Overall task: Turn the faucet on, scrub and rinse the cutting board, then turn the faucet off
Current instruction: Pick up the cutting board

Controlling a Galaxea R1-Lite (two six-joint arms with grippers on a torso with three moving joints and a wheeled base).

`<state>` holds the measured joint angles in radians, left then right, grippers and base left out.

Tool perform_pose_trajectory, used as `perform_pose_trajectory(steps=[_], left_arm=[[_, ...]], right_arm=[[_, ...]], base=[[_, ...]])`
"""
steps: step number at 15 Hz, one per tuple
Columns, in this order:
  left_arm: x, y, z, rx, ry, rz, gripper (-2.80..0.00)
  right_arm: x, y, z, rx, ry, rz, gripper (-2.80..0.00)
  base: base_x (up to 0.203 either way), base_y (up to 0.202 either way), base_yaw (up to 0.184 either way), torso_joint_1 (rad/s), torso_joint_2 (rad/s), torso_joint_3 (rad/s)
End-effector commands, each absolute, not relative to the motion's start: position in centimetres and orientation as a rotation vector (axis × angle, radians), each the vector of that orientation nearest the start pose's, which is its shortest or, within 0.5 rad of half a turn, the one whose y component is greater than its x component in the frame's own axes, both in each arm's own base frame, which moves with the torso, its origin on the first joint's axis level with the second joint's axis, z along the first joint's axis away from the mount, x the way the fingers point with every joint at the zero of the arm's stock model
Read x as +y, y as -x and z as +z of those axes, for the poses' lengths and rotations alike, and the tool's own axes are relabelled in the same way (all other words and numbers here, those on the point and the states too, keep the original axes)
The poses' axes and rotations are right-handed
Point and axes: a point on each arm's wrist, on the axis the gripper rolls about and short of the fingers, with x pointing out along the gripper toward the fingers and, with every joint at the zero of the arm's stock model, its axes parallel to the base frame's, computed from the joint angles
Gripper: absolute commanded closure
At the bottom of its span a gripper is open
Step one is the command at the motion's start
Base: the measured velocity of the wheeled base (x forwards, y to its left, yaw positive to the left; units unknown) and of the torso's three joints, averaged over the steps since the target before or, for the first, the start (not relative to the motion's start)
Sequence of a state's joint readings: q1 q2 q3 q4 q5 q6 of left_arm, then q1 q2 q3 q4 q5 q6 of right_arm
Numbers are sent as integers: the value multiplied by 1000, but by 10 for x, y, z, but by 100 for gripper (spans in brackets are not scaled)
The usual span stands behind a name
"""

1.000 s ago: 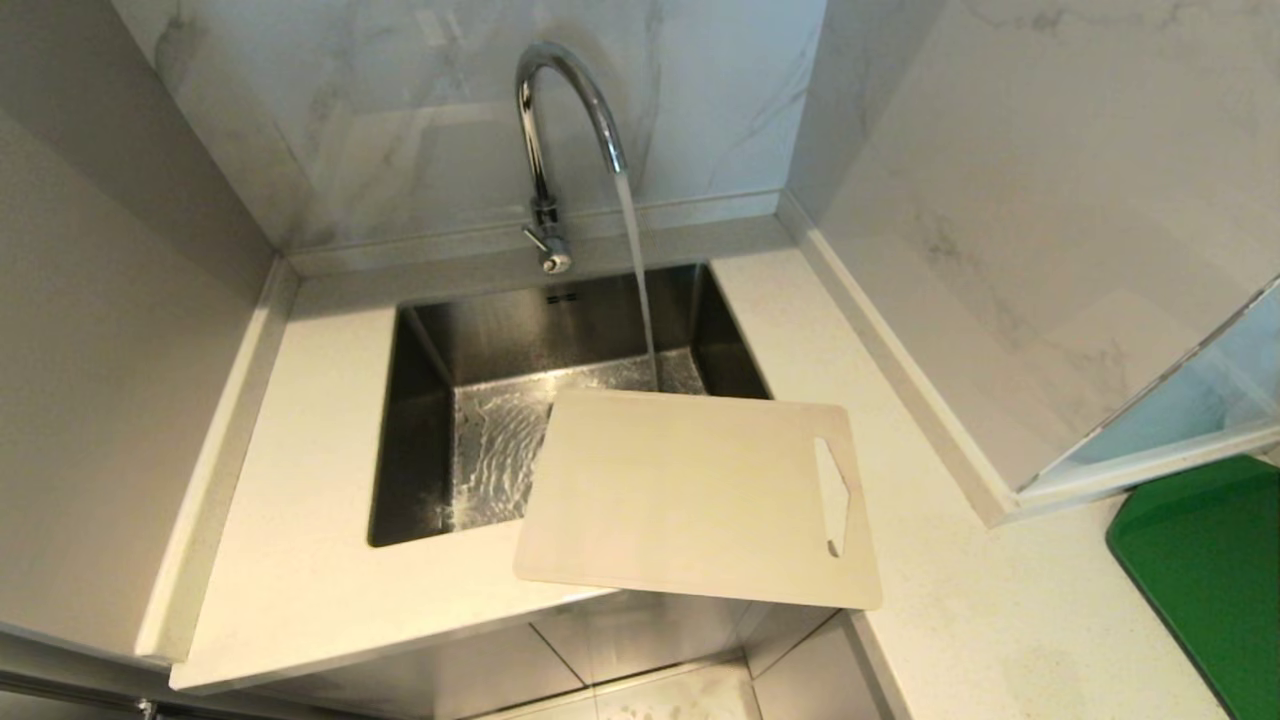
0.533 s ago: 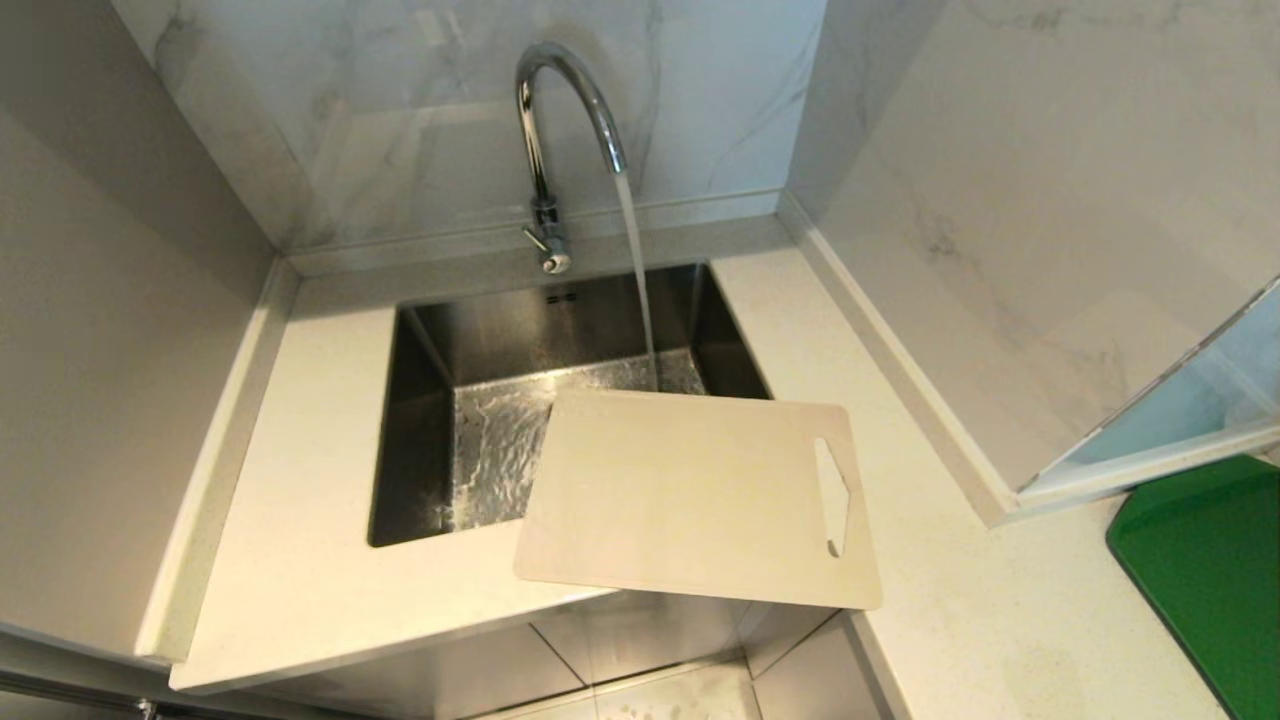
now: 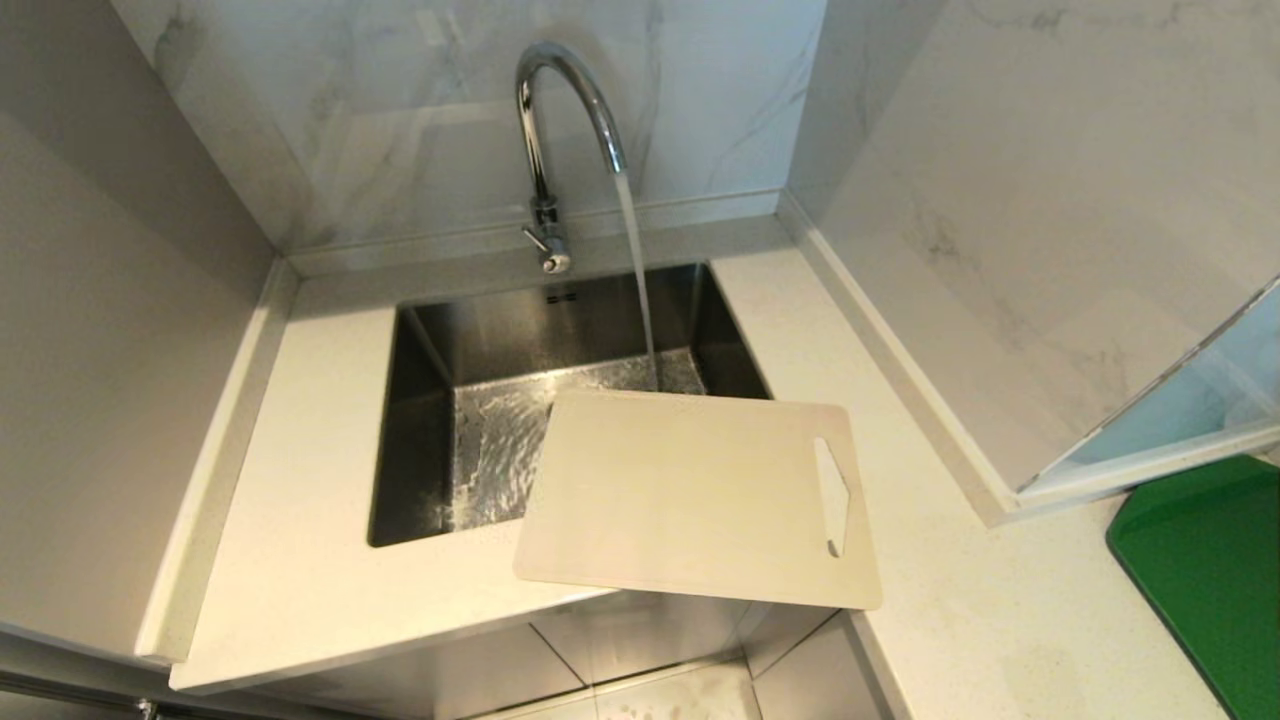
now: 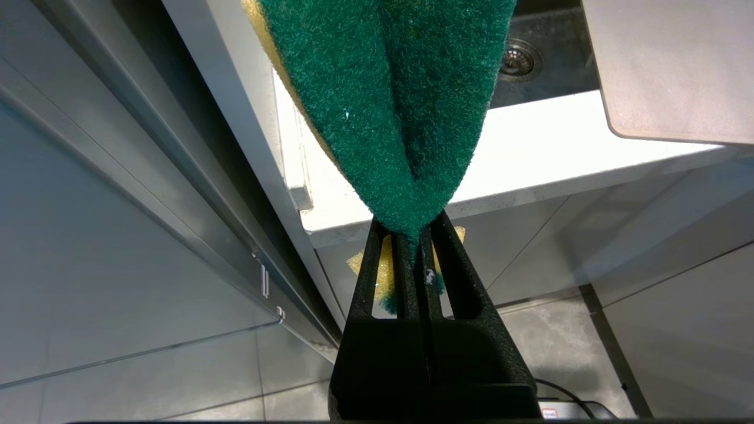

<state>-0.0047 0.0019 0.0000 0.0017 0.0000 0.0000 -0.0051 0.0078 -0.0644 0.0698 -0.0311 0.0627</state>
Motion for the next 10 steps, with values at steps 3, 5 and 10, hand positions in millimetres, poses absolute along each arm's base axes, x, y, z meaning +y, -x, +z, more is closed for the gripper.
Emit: perform_pose_trajectory(steps=[3, 5, 10], left_arm=[[0, 22, 75, 6, 0, -5, 0], [0, 23, 75, 5, 0, -5, 0], [0, 23, 75, 5, 0, -5, 0]], right_arm=[[0, 8, 168, 143, -182, -34, 0], [0, -28, 192, 306, -251, -31, 0], [3, -109, 192, 670, -446, 17, 0]], base=[[0, 0, 0, 0, 0, 0], [0, 0, 0, 0, 0, 0], [0, 0, 0, 0, 0, 0]])
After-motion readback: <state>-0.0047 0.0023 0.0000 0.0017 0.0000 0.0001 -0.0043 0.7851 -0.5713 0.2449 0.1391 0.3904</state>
